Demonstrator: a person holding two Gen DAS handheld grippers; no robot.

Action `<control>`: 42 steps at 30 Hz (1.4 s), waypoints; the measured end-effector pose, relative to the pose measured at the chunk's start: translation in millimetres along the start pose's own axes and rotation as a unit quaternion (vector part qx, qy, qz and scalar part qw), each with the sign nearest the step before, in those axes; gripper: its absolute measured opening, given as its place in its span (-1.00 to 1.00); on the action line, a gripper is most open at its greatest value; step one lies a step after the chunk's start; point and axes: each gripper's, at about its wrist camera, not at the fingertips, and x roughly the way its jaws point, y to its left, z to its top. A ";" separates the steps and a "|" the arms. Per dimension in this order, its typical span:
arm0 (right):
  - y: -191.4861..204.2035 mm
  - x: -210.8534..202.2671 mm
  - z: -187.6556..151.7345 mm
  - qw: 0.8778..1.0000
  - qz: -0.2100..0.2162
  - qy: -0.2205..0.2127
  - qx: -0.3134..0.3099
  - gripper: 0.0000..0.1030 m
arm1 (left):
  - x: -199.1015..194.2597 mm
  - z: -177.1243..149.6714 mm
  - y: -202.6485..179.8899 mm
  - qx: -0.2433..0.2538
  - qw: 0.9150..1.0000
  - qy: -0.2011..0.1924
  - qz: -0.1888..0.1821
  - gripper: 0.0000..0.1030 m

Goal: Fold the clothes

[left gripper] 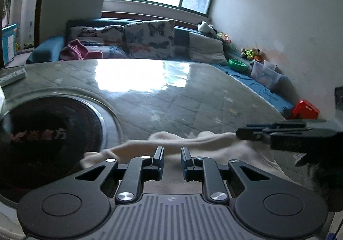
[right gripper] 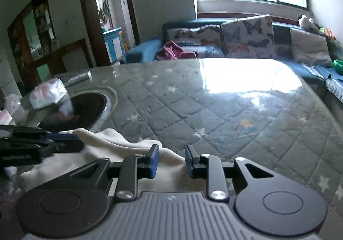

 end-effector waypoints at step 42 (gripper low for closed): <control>40.6 -77.0 -80.9 0.995 0.024 0.030 -0.092 -0.36 | -62.6 -76.0 -25.7 0.044 0.999 0.006 -0.005 -0.14</control>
